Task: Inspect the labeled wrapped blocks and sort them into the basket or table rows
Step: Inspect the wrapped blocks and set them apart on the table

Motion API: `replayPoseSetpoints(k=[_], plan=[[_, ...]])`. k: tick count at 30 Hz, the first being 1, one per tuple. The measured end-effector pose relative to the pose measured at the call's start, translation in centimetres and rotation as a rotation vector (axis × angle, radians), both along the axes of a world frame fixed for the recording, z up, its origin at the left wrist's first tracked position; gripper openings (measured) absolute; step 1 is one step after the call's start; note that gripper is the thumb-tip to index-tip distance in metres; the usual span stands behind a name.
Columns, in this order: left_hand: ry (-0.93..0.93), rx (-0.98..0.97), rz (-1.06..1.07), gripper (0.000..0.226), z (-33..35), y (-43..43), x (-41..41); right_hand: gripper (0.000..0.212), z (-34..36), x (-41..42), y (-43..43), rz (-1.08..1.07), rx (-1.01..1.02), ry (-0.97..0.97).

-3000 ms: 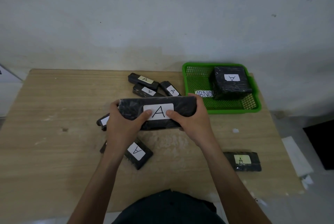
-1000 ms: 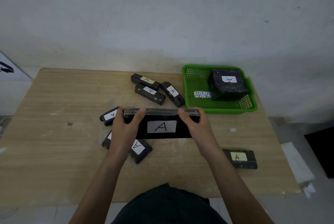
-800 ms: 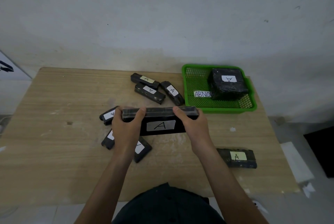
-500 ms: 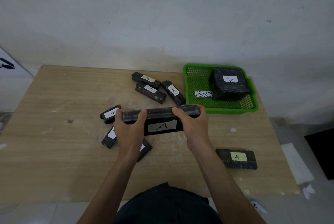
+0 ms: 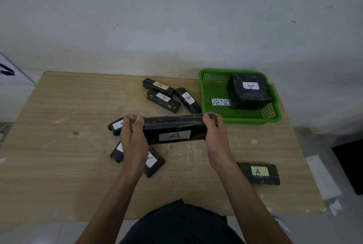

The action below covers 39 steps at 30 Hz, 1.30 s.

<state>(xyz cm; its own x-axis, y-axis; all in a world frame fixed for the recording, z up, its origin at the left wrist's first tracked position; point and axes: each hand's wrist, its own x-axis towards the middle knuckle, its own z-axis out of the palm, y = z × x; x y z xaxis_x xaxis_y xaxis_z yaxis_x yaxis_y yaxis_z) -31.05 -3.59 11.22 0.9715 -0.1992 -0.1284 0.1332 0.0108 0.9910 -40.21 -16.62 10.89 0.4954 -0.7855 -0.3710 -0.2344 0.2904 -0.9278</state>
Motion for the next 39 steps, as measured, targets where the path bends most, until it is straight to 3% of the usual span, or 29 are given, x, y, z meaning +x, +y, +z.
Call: replayPoseSetpoints(k=[10, 15, 18, 21, 25, 28, 31, 37, 39], plan=[[0.000, 0.020, -0.025, 0.027, -0.7, 0.0, 0.3, 0.015, -0.4, -0.2, -0.5, 0.033, 0.008, -0.043], [-0.012, 0.109, -0.158, 0.030, 0.2, -0.1, 0.5, 0.015, -0.7, -0.5, -1.4, 0.005, -0.018, -0.342], [0.205, 0.182, -0.246, 0.035, -0.2, -0.1, 1.5, 0.034, -0.8, -1.0, -2.3, 0.078, -0.043, -0.459], [0.347, 0.192, -0.272, 0.033, -0.6, 0.2, 1.6, 0.044, -1.2, -1.3, -2.6, 0.156, -0.071, -0.393], [0.314, 0.199, -0.290, 0.032, -0.8, 0.2, 1.2, 0.043, -1.9, -1.6, -2.8, 0.203, -0.074, -0.116], [0.269, 0.191, -0.313, 0.046, -0.7, -0.1, 0.9, 0.072, -2.3, -2.0, -3.0, 0.224, 0.047, 0.038], [0.266, 0.185, -0.334, 0.066, -0.9, -0.1, 0.9, 0.076, -2.3, -2.5, -3.2, 0.294, 0.026, 0.173], [0.270, 0.360, -0.365, 0.088, -2.0, -0.6, 1.0, 0.098, -2.0, -2.3, -2.7, 0.245, -0.038, 0.242], [0.277, 0.381, -0.375, 0.081, -2.5, -0.7, 1.2, 0.097, -2.0, -2.0, -2.4, 0.215, -0.121, 0.252]])
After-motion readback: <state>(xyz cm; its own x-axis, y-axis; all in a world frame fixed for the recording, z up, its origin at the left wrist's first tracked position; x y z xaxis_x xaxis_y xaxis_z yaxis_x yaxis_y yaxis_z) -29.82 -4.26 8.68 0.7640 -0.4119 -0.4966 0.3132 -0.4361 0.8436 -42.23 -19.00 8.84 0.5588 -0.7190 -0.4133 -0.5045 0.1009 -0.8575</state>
